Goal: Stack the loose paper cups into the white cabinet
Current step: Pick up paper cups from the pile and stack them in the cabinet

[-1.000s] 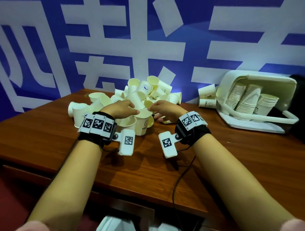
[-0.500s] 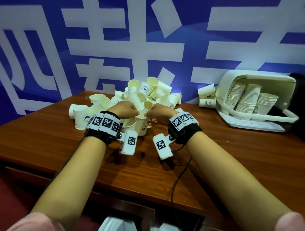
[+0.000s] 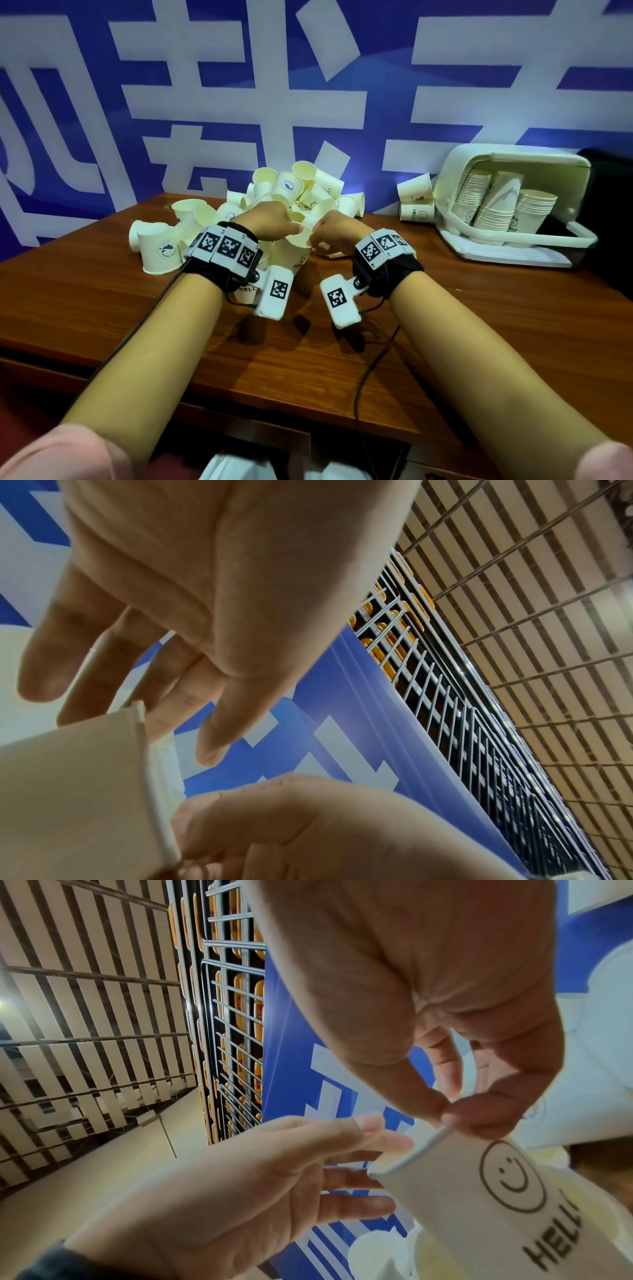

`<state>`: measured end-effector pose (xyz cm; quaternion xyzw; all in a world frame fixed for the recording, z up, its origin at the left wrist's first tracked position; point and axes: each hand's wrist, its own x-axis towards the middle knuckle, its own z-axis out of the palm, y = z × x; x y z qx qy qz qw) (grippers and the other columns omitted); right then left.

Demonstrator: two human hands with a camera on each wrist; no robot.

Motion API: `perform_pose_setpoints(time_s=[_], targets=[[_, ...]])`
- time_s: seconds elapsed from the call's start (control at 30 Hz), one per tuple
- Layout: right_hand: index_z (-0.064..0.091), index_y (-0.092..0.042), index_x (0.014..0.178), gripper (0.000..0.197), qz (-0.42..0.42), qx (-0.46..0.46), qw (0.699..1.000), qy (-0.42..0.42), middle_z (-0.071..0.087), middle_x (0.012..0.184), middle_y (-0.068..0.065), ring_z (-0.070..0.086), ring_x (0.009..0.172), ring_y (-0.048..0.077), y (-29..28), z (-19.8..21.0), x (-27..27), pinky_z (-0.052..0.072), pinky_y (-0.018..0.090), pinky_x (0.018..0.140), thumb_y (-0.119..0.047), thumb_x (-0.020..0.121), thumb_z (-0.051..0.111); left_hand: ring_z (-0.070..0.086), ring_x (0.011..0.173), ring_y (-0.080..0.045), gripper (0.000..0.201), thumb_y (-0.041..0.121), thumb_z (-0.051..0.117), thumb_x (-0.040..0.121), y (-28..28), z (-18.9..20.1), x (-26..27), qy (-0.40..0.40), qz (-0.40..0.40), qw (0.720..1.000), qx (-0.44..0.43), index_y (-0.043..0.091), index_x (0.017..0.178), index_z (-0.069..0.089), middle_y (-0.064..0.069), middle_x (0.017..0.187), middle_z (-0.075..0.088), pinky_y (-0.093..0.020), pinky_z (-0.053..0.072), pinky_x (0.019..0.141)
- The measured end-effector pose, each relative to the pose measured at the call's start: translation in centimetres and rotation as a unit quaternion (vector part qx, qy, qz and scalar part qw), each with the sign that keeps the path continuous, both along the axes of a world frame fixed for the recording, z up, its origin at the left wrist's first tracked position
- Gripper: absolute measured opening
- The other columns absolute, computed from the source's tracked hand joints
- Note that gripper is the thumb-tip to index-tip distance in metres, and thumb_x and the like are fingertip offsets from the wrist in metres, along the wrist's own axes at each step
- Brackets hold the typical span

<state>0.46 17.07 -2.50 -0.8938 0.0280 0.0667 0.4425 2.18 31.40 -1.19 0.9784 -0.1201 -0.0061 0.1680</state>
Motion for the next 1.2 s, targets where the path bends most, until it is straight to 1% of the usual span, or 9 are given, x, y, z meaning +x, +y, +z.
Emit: perform_pose_setpoints(time_s=[0.1,0.2,0.43,0.57,0.67,0.77,0.83,1.0,1.2], targets=[[0.059,0.003,0.088,0.008,-0.007,0.012,1.0,-0.017,0.058,0.07,0.013,0.062,0.062,0.023,-1.7,0.5,-0.4,0.053,0.025,0.059,0.005,0.082,0.063,0.052,0.077,-0.018,0.038,0.045,0.053,0.093,-1.5,0.7,-0.2,-0.014,-0.016,1.0,0.002,0.009,0.083,0.064,-0.008,0.088,0.06,-0.028,0.039,0.068],[0.054,0.001,0.094,0.012,-0.024,0.043,0.998,-0.028,0.054,0.071,0.011,0.054,0.056,0.017,-4.0,1.3,-1.2,0.045,0.017,0.042,0.01,0.086,0.058,0.052,0.083,-0.019,0.04,0.041,0.052,0.095,-3.6,1.4,-0.8,-0.018,-0.04,0.999,0.0,0.004,0.097,0.067,-0.009,0.093,0.061,-0.027,0.038,0.065],[0.058,0.012,0.111,0.024,-0.088,0.041,0.994,-0.054,0.056,0.072,0.011,0.055,0.049,0.01,-10.8,2.9,-2.6,0.046,0.017,0.045,0.005,0.088,0.059,0.046,0.072,-0.024,0.023,0.02,0.051,0.091,-10.3,2.3,-1.4,-0.059,-0.093,0.992,-0.064,0.006,0.075,0.057,-0.011,0.074,0.051,-0.026,0.033,0.055],[0.06,0.009,0.11,0.022,-0.141,0.035,0.987,-0.067,0.057,0.08,0.013,0.056,0.064,0.015,-15.9,3.5,-3.5,0.049,0.021,0.054,0.004,0.088,0.06,0.063,0.093,-0.029,0.027,0.018,0.051,0.09,-15.1,2.3,-1.1,-0.062,-0.128,0.984,-0.107,0.0,0.096,0.07,-0.014,0.098,0.068,-0.034,0.051,0.075],[0.062,0.003,0.097,0.009,-0.165,0.059,0.983,-0.064,0.057,0.082,0.013,0.055,0.064,0.016,-20.0,3.7,-4.0,0.048,0.02,0.049,0.005,0.089,0.058,0.058,0.106,-0.028,0.029,0.019,0.052,0.091,-19.1,2.2,-0.8,-0.069,-0.166,0.976,-0.126,0.0,0.102,0.07,-0.015,0.111,0.067,-0.035,0.048,0.086],[0.06,-0.003,0.085,0.008,-0.204,0.067,0.974,-0.066,0.057,0.079,0.014,0.054,0.064,0.018,-23.9,3.8,-4.1,0.043,0.023,0.057,0.004,0.089,0.059,0.052,0.095,-0.022,0.016,0.019,0.052,0.091,-23.3,2.4,-0.5,-0.068,-0.201,0.967,-0.139,0.009,0.093,0.065,-0.013,0.102,0.062,-0.027,0.042,0.077],[0.059,-0.003,0.091,0.008,-0.229,0.078,0.967,-0.078,0.057,0.079,0.012,0.054,0.063,0.017,-26.0,4.0,-4.3,0.045,0.02,0.052,0.005,0.089,0.058,0.047,0.09,-0.019,0.004,0.019,0.053,0.091,-25.7,2.5,-0.5,-0.059,-0.215,0.963,-0.153,0.017,0.091,0.056,-0.008,0.096,0.053,-0.027,0.039,0.071],[0.057,-0.009,0.106,0.021,-0.284,0.078,0.949,-0.116,0.057,0.083,0.01,0.053,0.065,0.016,-31.0,4.6,-3.9,0.045,0.02,0.054,0.006,0.09,0.055,0.053,0.119,-0.019,0.036,0.022,0.056,0.092,-31.4,2.5,1.0,-0.024,-0.248,0.937,-0.246,0.013,0.127,0.059,-0.004,0.132,0.057,-0.029,0.04,0.102],[0.057,-0.013,0.105,0.022,-0.329,0.08,0.922,-0.186,0.058,0.089,0.006,0.052,0.066,0.015,-35.5,5.2,-2.2,0.048,0.028,0.06,0.005,0.093,0.052,0.058,0.11,-0.017,0.032,0.012,0.059,0.089,-36.8,1.6,4.0,0.006,-0.272,0.879,-0.391,0.016,0.12,0.063,-0.002,0.123,0.06,-0.039,0.05,0.097]])
